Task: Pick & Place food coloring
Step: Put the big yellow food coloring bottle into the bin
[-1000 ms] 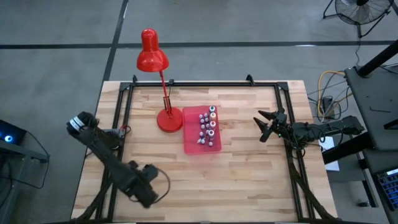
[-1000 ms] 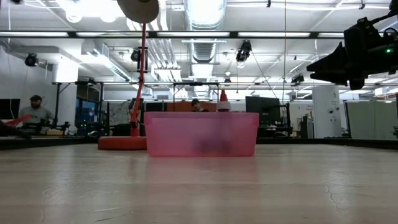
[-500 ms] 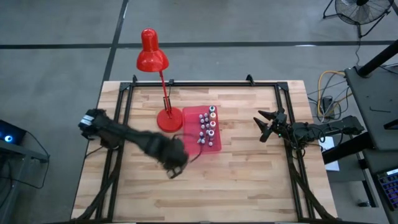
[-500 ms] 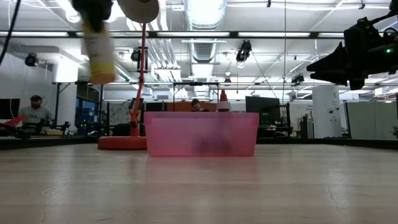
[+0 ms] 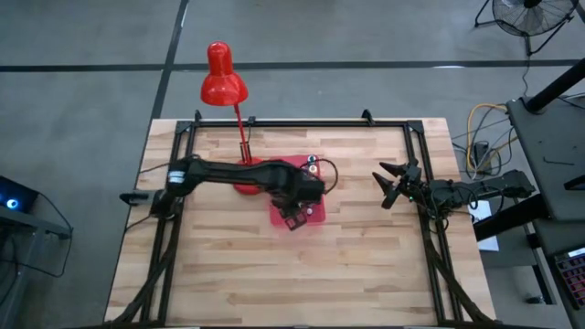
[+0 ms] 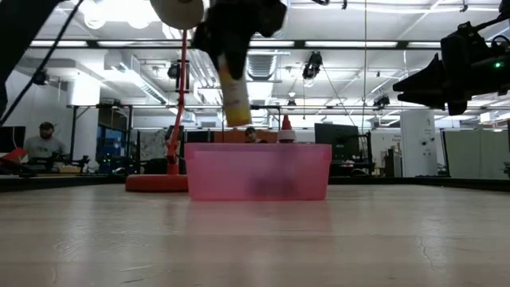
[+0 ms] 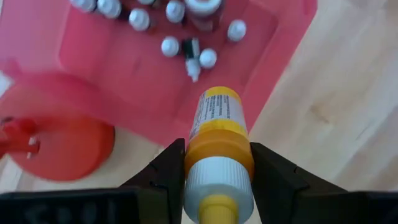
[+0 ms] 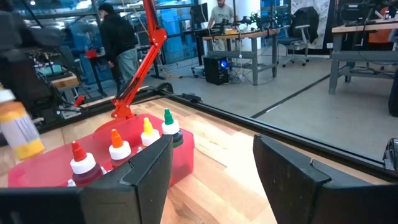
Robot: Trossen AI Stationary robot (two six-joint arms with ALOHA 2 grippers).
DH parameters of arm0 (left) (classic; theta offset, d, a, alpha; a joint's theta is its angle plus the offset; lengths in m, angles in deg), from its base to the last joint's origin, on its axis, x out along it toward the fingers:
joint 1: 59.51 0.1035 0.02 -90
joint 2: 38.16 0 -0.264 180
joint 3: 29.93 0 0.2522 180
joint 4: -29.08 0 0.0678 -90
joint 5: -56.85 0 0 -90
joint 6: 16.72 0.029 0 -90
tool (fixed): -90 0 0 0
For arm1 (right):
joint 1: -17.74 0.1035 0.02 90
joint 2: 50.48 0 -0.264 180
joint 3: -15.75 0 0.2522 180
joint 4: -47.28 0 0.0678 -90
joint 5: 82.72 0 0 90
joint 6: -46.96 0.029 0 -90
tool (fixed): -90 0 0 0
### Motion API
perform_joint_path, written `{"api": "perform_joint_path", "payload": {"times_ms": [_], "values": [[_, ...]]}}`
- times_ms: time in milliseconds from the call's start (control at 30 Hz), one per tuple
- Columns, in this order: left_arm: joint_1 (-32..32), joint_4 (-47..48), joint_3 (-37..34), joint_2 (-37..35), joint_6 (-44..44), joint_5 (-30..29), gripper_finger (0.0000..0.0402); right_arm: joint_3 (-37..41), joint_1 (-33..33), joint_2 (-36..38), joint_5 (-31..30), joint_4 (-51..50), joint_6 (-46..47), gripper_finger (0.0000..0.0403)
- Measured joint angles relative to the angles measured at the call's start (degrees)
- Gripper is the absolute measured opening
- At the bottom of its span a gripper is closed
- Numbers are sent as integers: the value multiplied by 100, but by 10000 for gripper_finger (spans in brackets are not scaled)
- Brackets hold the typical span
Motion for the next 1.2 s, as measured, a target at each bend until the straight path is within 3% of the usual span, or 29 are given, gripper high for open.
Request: {"api": "perform_joint_path", "payload": {"times_ms": [233,433,1200], "values": [[30,68,976,787,236,13,120,1,1,0,0,-2,-2,215],[28,74,1352,1097,463,25,120,0,0,0,0,0,-3,215],[-38,-651,658,1114,1118,-75,120,1,-1,1,-1,-1,-3,215]]}}
